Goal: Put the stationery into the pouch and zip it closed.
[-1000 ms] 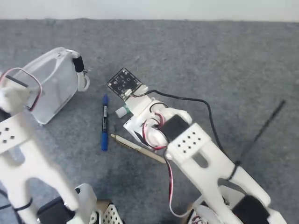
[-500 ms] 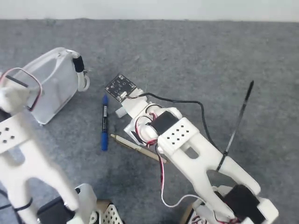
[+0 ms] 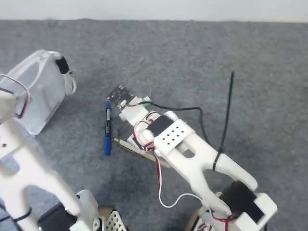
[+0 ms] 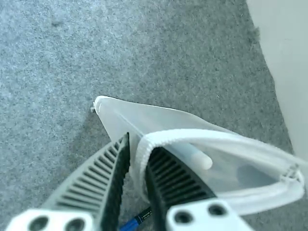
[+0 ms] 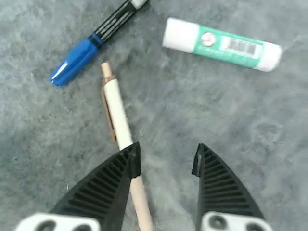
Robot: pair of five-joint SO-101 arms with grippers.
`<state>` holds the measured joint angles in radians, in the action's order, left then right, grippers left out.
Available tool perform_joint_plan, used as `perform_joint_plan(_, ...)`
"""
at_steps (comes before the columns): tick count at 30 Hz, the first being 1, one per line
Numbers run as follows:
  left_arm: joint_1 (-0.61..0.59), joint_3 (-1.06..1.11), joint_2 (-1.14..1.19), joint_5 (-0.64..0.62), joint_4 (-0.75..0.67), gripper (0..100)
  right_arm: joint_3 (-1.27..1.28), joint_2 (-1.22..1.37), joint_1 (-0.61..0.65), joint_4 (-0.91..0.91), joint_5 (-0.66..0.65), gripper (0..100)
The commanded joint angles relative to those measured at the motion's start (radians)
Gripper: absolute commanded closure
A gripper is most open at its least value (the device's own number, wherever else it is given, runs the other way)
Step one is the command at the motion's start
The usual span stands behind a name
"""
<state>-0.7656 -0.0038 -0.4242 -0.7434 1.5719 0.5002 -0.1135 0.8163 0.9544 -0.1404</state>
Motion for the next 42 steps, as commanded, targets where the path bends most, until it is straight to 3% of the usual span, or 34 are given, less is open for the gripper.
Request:
perform_joint_plan(1, -0.006, -0.021, -0.008, -0.015, -0.046, 99, -0.02, 0.012, 0.008, -0.044, -0.037, 82.1)
perform_joint_plan(42, -0.008, -0.021, -0.008, -0.015, -0.046, 99, -0.204, 0.297, 0.102, -0.147, -0.104, 82.2)
